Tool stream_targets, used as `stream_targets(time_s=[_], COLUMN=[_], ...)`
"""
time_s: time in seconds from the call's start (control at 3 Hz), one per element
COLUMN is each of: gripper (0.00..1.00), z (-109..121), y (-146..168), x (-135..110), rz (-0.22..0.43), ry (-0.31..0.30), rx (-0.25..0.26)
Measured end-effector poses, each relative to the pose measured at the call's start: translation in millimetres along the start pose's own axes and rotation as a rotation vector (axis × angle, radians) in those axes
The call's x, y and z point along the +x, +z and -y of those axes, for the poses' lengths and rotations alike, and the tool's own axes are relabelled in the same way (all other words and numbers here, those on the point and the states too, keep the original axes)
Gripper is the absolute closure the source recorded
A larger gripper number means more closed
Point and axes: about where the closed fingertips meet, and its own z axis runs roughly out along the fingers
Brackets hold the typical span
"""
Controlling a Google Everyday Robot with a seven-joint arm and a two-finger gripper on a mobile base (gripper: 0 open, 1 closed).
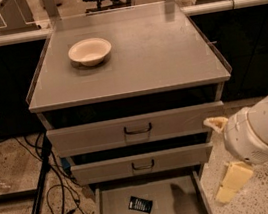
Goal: Pick rxbar blueberry from bottom drawer and place on counter
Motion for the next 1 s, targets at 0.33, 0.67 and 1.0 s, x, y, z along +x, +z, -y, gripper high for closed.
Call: stream_targets(time_s=[0.33, 0.67, 1.0], gripper=[0.00, 0.00, 0.00], z=[-12, -12, -13], y=[52, 52, 89], x=[13, 13, 11], rz=[0.009, 0.009, 0.025], ry=[0.028, 0.028, 0.016], rx=[-0.069, -0.069, -0.071])
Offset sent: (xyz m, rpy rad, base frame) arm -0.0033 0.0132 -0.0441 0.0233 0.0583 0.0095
